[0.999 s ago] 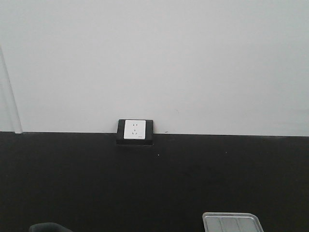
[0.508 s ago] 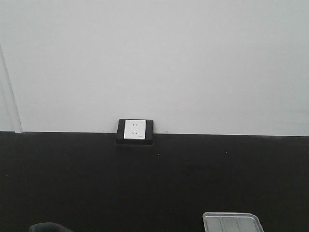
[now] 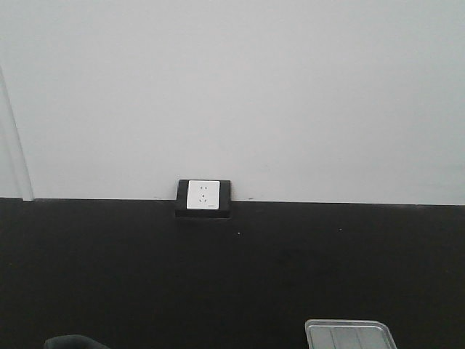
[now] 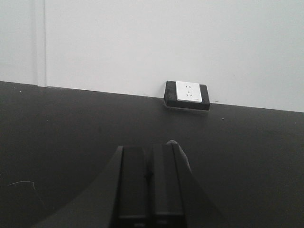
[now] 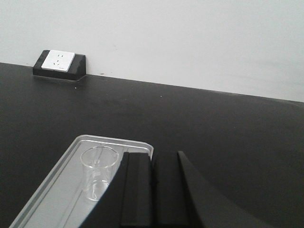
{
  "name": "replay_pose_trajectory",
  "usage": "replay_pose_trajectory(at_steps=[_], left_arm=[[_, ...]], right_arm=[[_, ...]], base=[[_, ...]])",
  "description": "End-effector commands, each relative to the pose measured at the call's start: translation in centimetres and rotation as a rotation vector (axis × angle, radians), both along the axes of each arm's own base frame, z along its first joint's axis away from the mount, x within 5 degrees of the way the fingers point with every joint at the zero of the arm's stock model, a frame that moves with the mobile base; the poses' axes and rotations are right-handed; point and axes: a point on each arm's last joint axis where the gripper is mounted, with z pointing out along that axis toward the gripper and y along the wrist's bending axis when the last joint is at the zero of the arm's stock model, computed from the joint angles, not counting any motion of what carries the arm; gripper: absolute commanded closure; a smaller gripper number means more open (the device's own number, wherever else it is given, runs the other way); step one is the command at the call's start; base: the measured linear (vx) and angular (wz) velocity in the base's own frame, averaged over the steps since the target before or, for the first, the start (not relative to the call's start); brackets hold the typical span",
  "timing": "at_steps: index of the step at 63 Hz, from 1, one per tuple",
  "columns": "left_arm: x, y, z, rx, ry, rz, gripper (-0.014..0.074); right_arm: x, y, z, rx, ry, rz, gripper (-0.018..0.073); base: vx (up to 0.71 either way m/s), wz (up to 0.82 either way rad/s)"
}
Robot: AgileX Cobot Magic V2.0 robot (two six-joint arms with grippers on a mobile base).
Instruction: Wipe beaker with gray cloth and return to tray
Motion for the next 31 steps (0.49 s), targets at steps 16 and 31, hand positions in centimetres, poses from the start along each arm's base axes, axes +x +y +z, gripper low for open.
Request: replay_pose_trajectory(at_steps=[16, 31], left_arm=[[-0.07, -0.01, -0.2, -0.008, -0.071, -0.004, 0.0603], [-0.07, -0.01, -0.2, -0.008, -0.071, -0.004, 0.0603]], right_arm=[[0.0, 0.1, 0.65, -0.008, -0.088, 0.012, 0.057], [0.0, 0.1, 0.65, -0.008, -0.088, 0.012, 0.057]], base=[[0.0, 0.0], [0.0, 0.0]])
